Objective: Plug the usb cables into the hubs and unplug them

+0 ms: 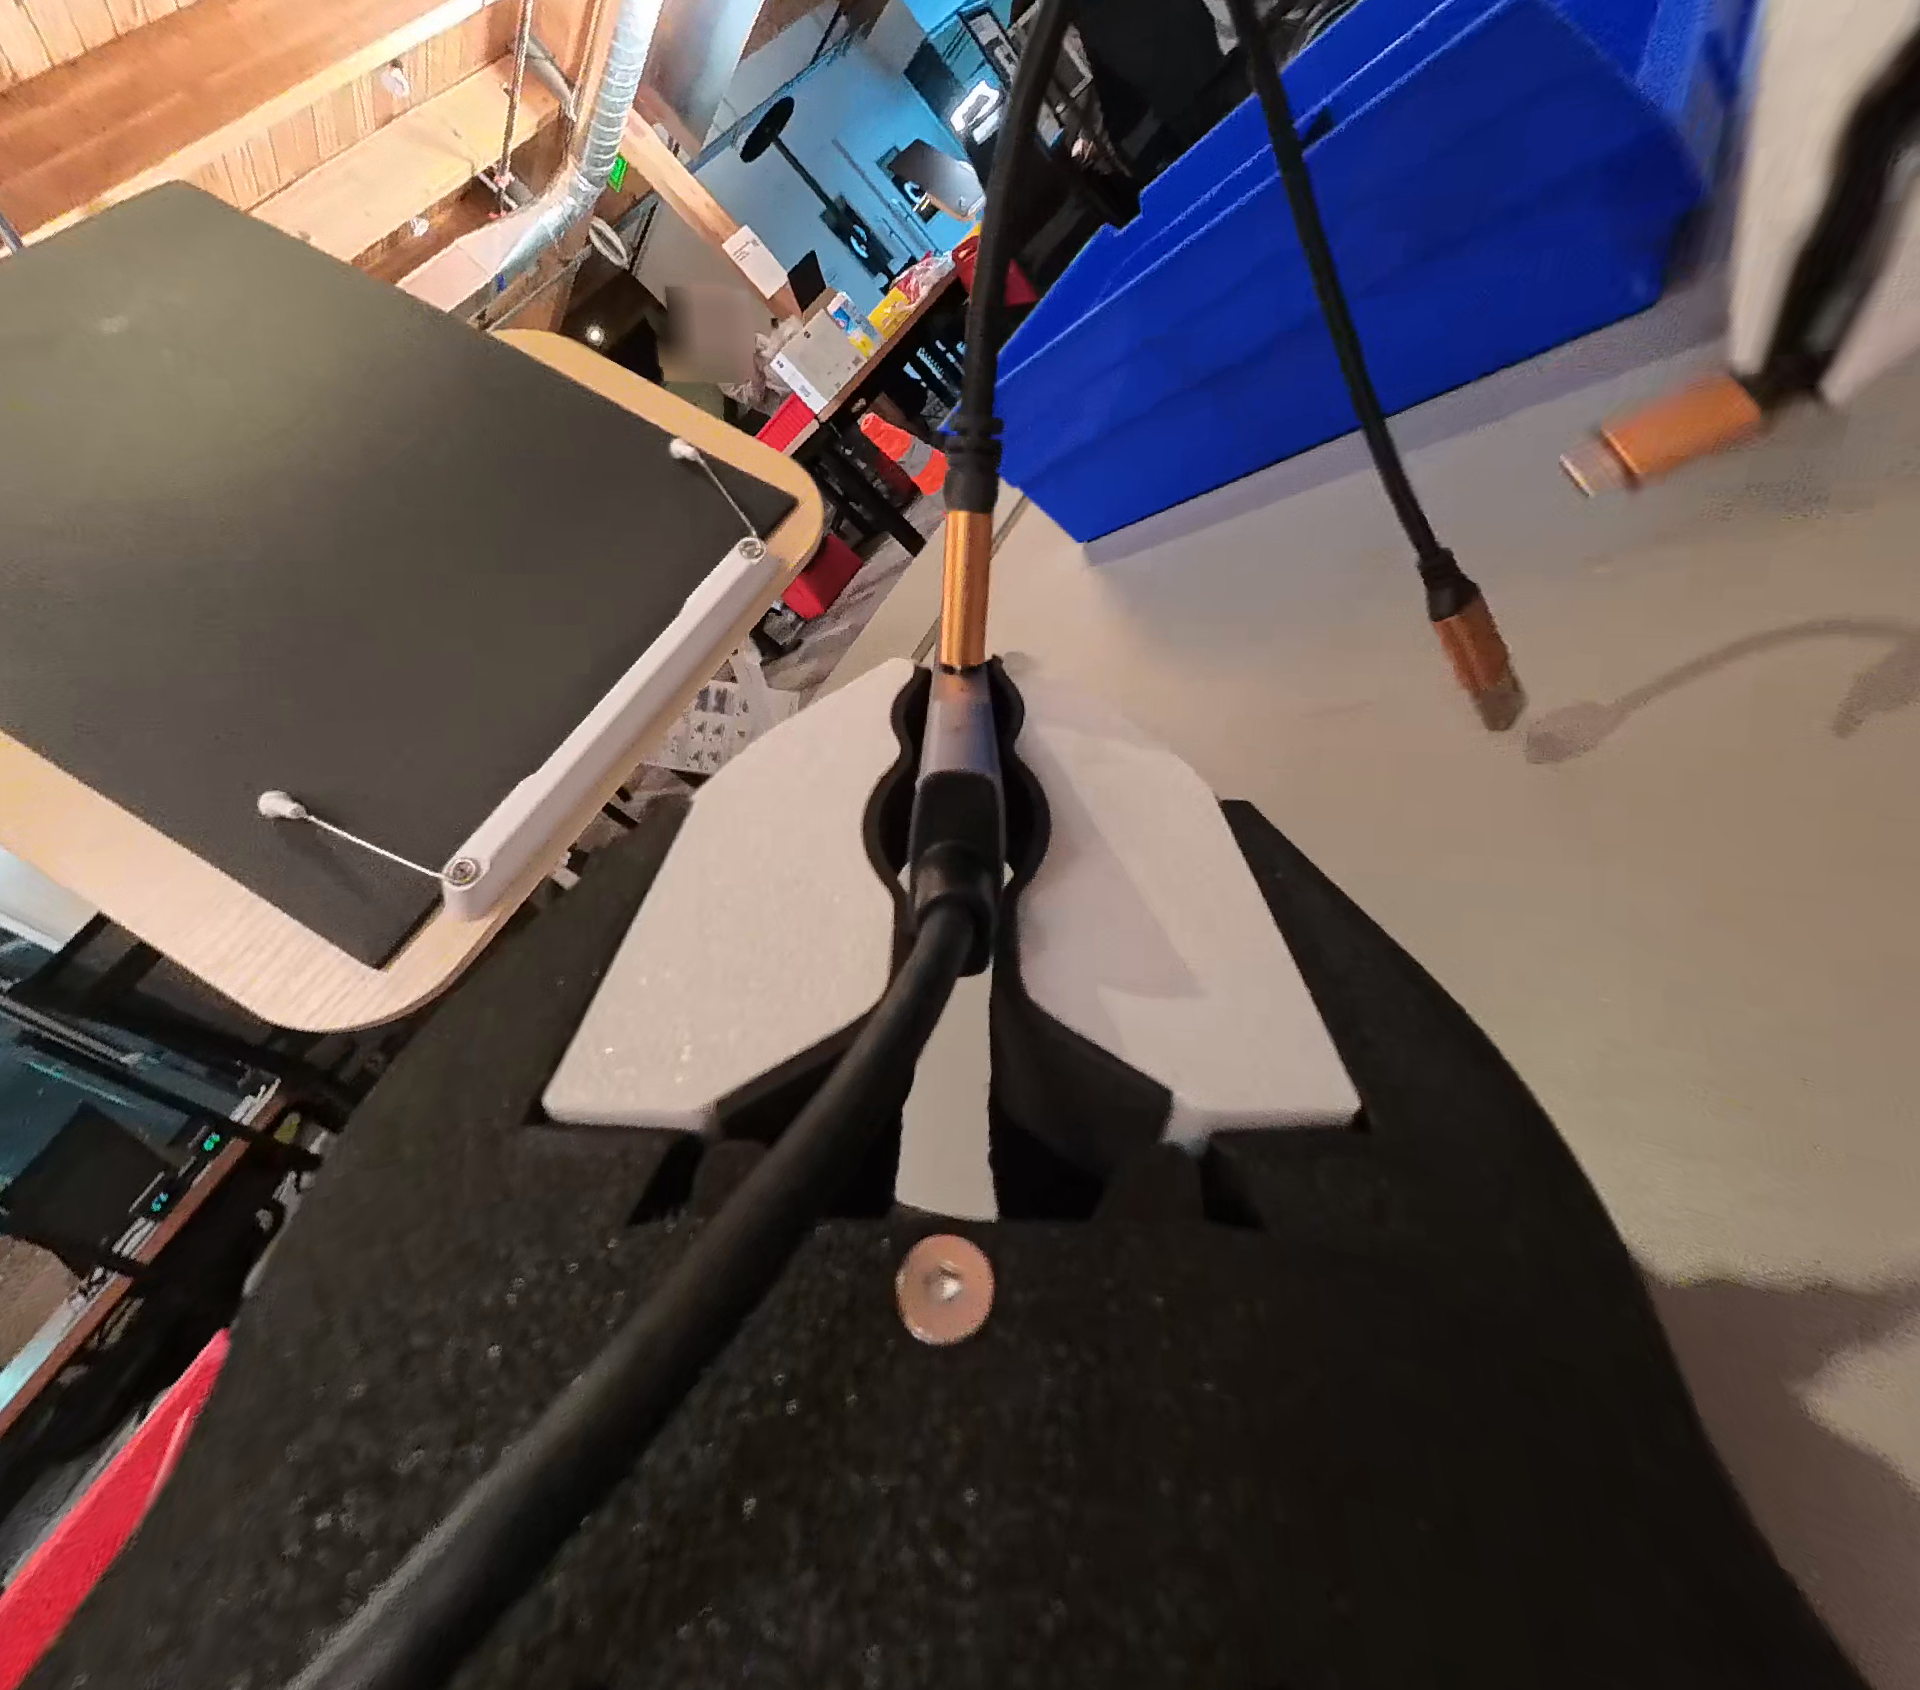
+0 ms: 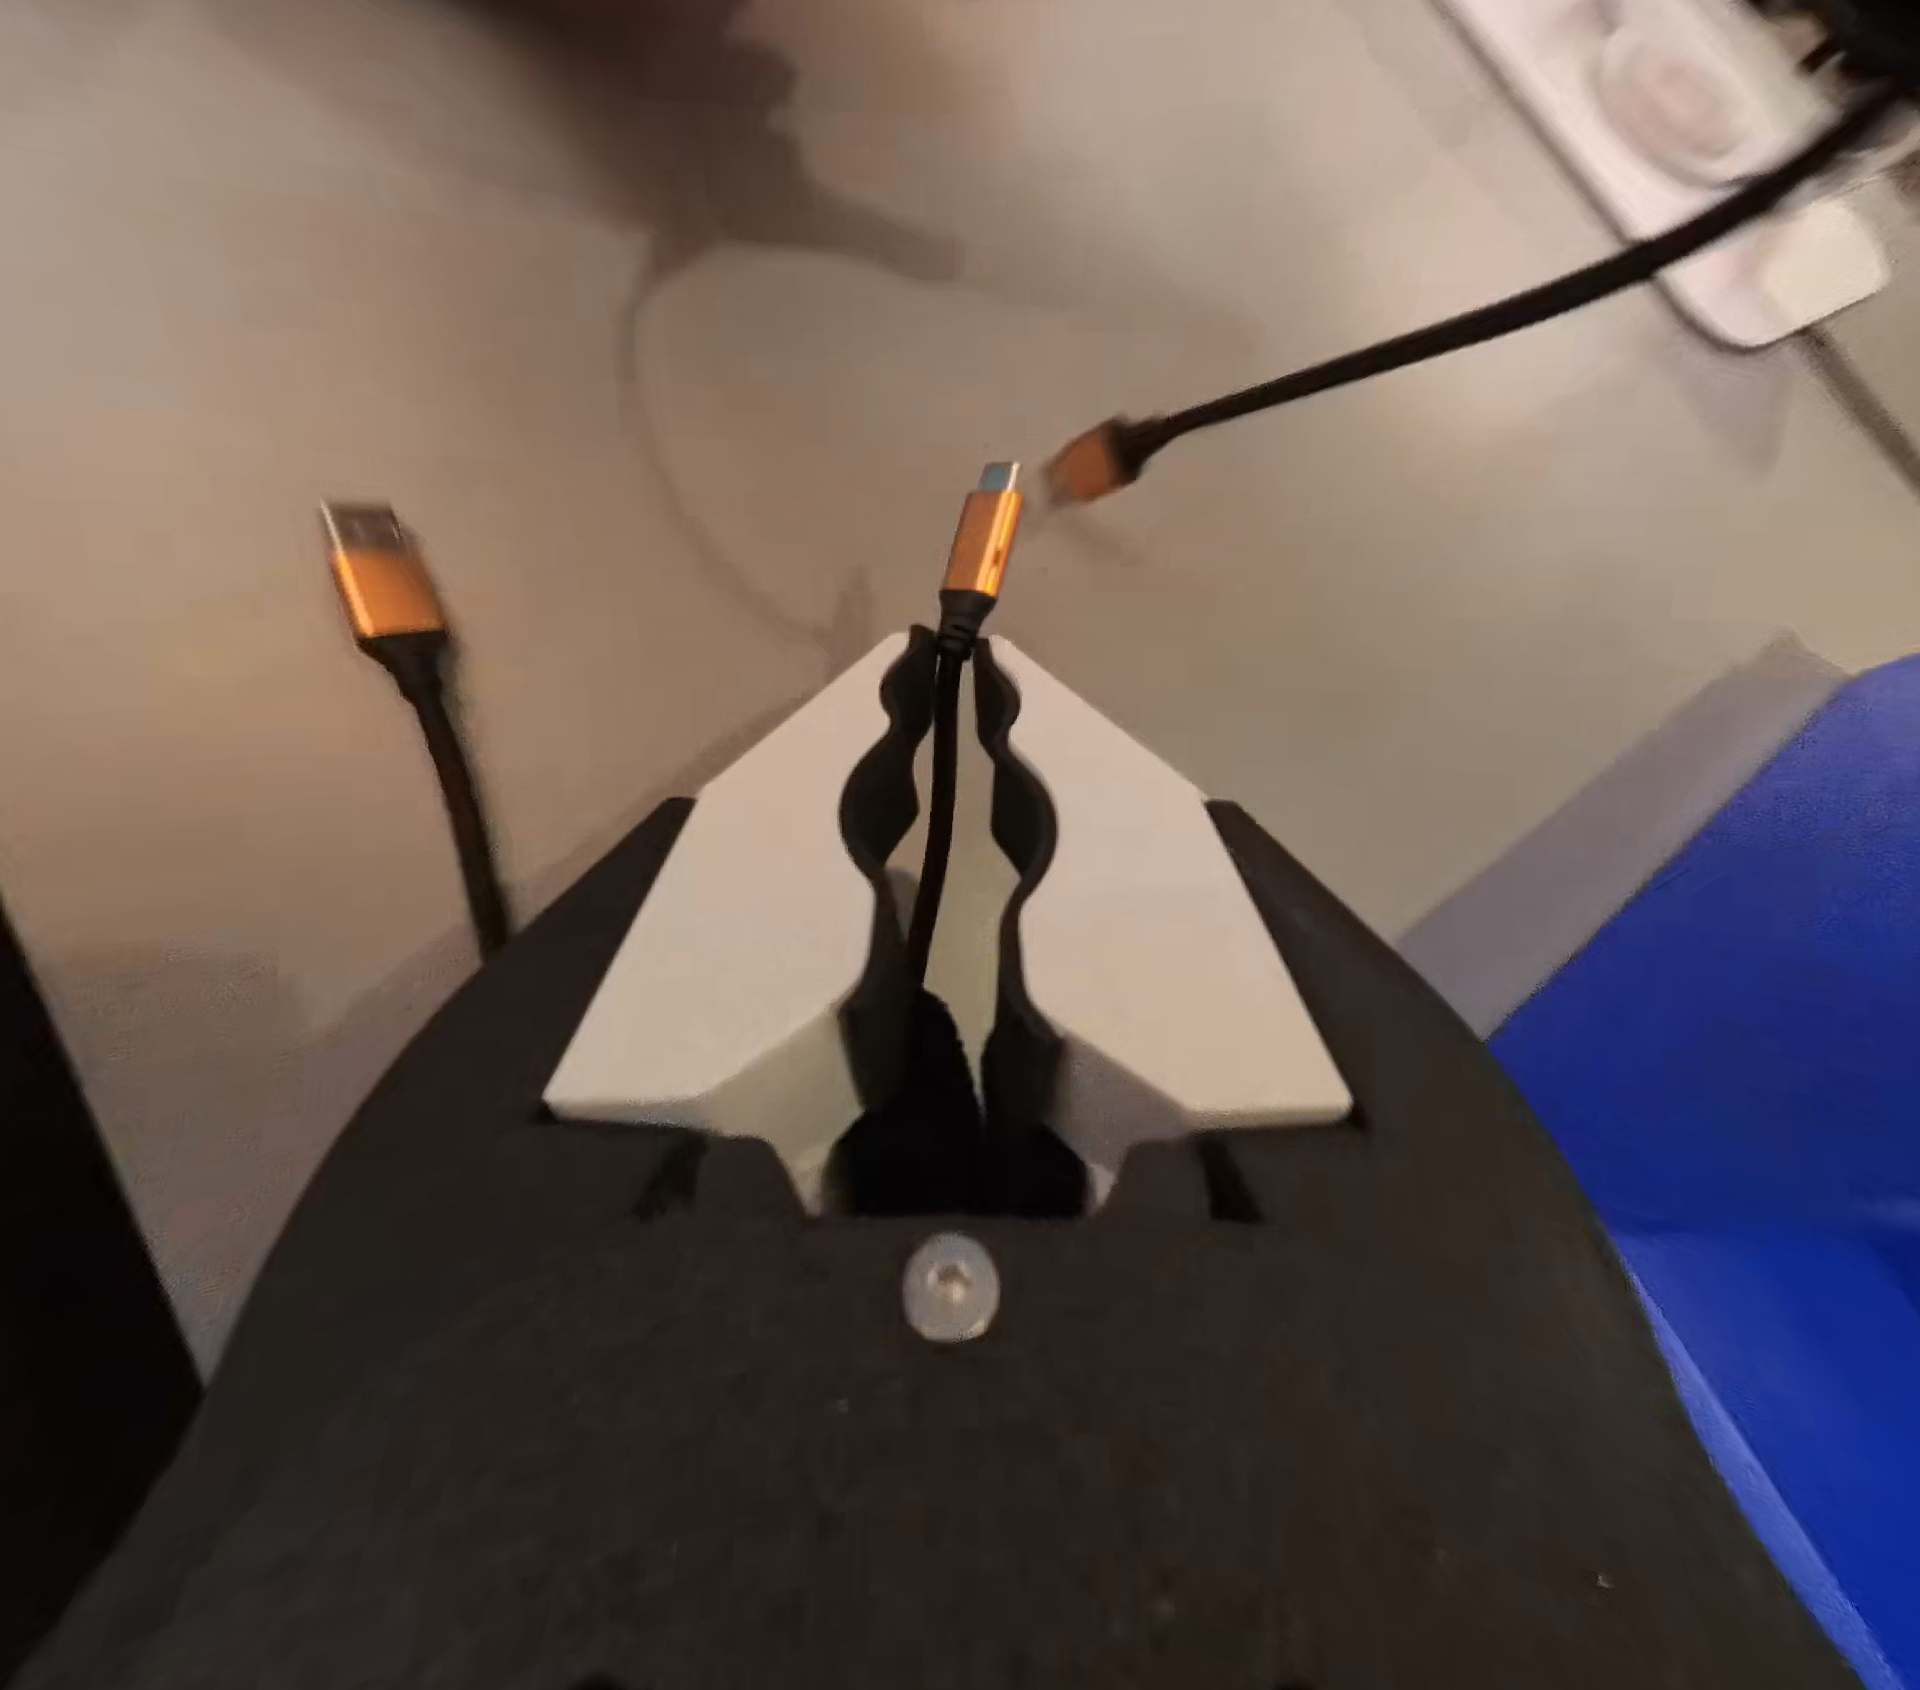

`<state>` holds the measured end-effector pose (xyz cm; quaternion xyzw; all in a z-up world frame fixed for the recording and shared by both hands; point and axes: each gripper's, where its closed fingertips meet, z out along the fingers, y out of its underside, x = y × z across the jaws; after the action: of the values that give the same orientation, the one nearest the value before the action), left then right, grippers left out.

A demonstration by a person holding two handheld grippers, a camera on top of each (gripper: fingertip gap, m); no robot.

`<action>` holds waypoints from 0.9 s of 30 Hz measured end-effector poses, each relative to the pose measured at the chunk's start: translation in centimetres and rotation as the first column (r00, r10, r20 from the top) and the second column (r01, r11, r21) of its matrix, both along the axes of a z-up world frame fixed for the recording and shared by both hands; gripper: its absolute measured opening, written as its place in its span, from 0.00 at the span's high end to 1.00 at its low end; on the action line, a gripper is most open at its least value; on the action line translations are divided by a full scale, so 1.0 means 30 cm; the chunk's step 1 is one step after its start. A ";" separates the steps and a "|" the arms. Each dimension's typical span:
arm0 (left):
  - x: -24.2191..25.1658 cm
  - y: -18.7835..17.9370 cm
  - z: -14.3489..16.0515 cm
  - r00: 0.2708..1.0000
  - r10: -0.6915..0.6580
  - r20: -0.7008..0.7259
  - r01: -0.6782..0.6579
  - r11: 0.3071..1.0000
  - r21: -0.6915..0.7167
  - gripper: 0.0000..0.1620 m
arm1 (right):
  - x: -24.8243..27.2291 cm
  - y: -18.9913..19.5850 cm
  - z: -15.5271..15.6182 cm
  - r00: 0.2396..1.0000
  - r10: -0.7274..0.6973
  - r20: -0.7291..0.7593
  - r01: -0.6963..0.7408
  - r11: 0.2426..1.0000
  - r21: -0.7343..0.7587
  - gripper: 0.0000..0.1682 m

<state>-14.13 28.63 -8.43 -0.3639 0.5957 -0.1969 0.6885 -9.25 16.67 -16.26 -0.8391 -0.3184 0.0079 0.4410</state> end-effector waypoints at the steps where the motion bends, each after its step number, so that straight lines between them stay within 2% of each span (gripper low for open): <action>1: 0.000 0.006 -0.001 1.000 0.006 -0.001 -0.006 1.000 -0.009 0.94 | -0.002 0.002 -0.035 0.999 0.007 0.052 -0.005 0.999 -0.035 0.97; 3: 0.000 0.013 -0.005 1.000 0.012 -0.004 -0.012 1.000 -0.026 0.94 | -0.018 0.011 -0.065 0.997 0.020 0.080 -0.016 0.998 -0.054 0.97; 6: 0.001 0.013 -0.007 1.000 0.012 -0.006 -0.012 0.999 -0.035 0.94 | -0.036 0.013 -0.091 1.000 0.013 0.015 -0.011 0.994 -0.110 0.96; 9: 0.003 0.010 -0.009 1.000 0.007 -0.010 -0.007 0.999 -0.038 0.94 | -0.042 0.024 -0.090 0.999 -0.006 -0.048 0.001 0.994 -0.113 0.85; 11: 0.005 0.006 -0.012 1.000 0.002 -0.015 -0.003 0.999 -0.039 0.94 | -0.056 0.032 -0.082 0.998 0.006 -0.069 -0.012 0.995 -0.094 0.82; 16: 0.010 -0.010 -0.018 1.000 -0.013 -0.027 0.013 1.000 -0.022 0.94 | -0.053 0.066 -0.091 0.999 0.009 0.040 -0.007 0.999 -0.039 0.84; 18: 0.012 -0.019 -0.020 0.999 -0.022 -0.031 0.021 1.000 -0.010 0.94 | -0.054 0.078 -0.099 0.996 0.015 0.083 -0.013 1.000 -0.029 0.93; 20: 0.014 -0.026 -0.023 0.999 -0.026 -0.037 0.026 1.000 0.007 0.94 | -0.055 0.086 -0.099 0.994 0.021 0.108 -0.020 1.000 -0.013 0.94; 24: 0.012 -0.037 -0.015 0.999 -0.035 -0.030 0.036 0.999 0.038 0.94 | -0.042 0.081 -0.100 0.996 -0.009 0.087 0.013 0.999 -0.038 0.94; 27: 0.009 -0.056 0.000 0.998 -0.061 -0.009 0.061 0.995 0.083 0.94 | -0.060 0.037 -0.050 0.999 0.000 -0.034 -0.003 0.998 -0.068 0.94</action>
<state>-13.87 26.94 -8.41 -0.3172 0.6163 -0.1917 0.6948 -11.04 17.79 -17.76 -0.8532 -0.3111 0.0334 0.4173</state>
